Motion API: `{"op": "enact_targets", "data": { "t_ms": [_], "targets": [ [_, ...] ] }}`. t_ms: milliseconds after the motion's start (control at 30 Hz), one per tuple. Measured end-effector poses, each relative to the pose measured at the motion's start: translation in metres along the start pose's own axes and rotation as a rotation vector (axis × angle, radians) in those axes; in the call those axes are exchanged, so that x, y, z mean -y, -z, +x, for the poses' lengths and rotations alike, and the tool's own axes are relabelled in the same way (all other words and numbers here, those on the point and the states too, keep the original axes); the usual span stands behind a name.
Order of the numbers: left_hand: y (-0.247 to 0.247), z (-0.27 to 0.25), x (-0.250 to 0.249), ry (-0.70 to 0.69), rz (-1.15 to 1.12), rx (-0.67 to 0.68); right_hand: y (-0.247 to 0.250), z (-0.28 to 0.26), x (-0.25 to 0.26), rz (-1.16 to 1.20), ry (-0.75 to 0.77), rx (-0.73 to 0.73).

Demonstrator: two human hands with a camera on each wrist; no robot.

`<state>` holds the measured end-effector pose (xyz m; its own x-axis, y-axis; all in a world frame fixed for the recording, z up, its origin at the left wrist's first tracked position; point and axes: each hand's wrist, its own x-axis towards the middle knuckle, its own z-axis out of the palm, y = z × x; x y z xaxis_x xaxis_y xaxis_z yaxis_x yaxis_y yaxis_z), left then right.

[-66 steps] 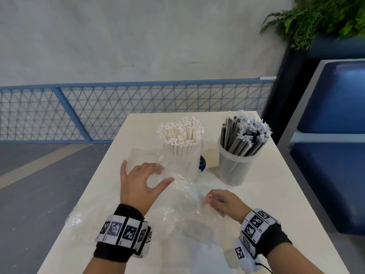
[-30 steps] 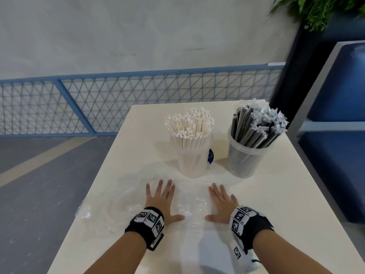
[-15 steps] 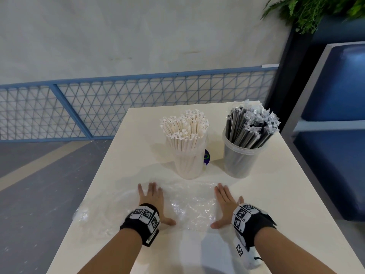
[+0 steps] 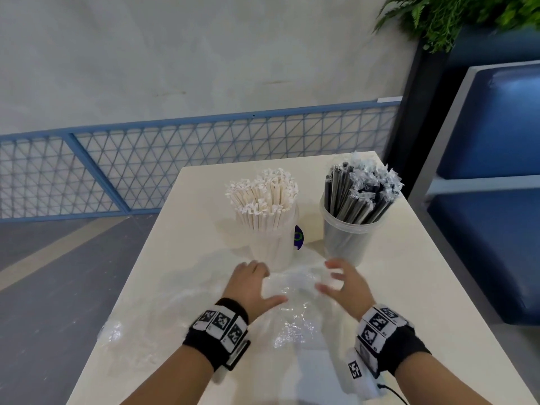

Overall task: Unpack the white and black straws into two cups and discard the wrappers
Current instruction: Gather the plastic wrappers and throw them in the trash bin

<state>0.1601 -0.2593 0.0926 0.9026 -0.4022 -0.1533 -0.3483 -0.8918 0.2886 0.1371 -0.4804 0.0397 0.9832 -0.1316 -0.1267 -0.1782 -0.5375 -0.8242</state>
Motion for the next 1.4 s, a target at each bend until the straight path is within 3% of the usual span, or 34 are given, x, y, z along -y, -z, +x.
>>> {"op": "enact_targets", "data": {
  "t_ms": [33,100,167,233,300,433,533,633,733,867,933,1000,1100,1200,1333,1400],
  "targets": [
    [0.007,0.004,-0.017,-0.057,-0.160,-0.083,0.009,0.001,0.004,0.154,0.047,-0.191],
    [0.019,0.016,-0.049,-0.145,-0.393,-0.130,0.028,0.008,0.011,0.241,0.114,-0.499],
    [0.027,0.035,-0.078,-0.194,-0.537,-0.119,0.046,0.018,0.021,0.270,0.130,-0.638],
    [0.035,0.059,-0.100,-0.208,-0.634,-0.115,0.063,0.031,0.027,0.289,0.137,-0.678],
    [0.038,0.089,-0.114,-0.179,-0.668,-0.116,0.077,0.045,0.031,0.203,0.145,-0.647],
    [0.041,0.137,-0.118,-0.054,-0.779,-0.068,0.095,0.065,0.034,0.302,0.160,-0.391],
    [0.037,0.158,-0.112,-0.102,-0.748,-0.013,0.101,0.069,0.032,0.237,0.235,-0.344],
    [0.033,0.168,-0.111,-0.131,-0.697,-0.056,0.101,0.070,0.035,0.217,0.219,-0.344],
    [0.037,0.168,-0.120,-0.159,-0.867,-0.124,0.103,0.070,0.043,0.296,0.261,-0.367],
    [0.058,0.168,-0.134,-0.236,-1.058,-0.199,0.115,0.072,0.060,0.485,0.420,-0.399],
    [0.068,0.167,-0.136,-0.257,-1.097,-0.278,0.119,0.074,0.064,0.447,0.488,-0.445],
    [0.072,0.166,-0.135,-0.254,-1.045,-0.341,0.119,0.077,0.061,0.357,0.479,-0.478],
    [0.075,0.159,-0.130,-0.234,-0.927,-0.395,0.115,0.077,0.052,0.395,0.360,-0.382],
    [0.076,0.153,-0.131,-0.360,-0.870,-0.485,0.111,0.080,0.042,0.268,0.285,-0.305],
    [0.077,0.157,-0.141,-0.464,-0.553,-0.480,0.107,0.088,0.035,0.121,0.189,-0.288],
    [0.070,0.161,-0.142,-0.408,-0.505,-0.420,0.107,0.089,0.034,0.136,0.182,-0.282]
  ]
}}
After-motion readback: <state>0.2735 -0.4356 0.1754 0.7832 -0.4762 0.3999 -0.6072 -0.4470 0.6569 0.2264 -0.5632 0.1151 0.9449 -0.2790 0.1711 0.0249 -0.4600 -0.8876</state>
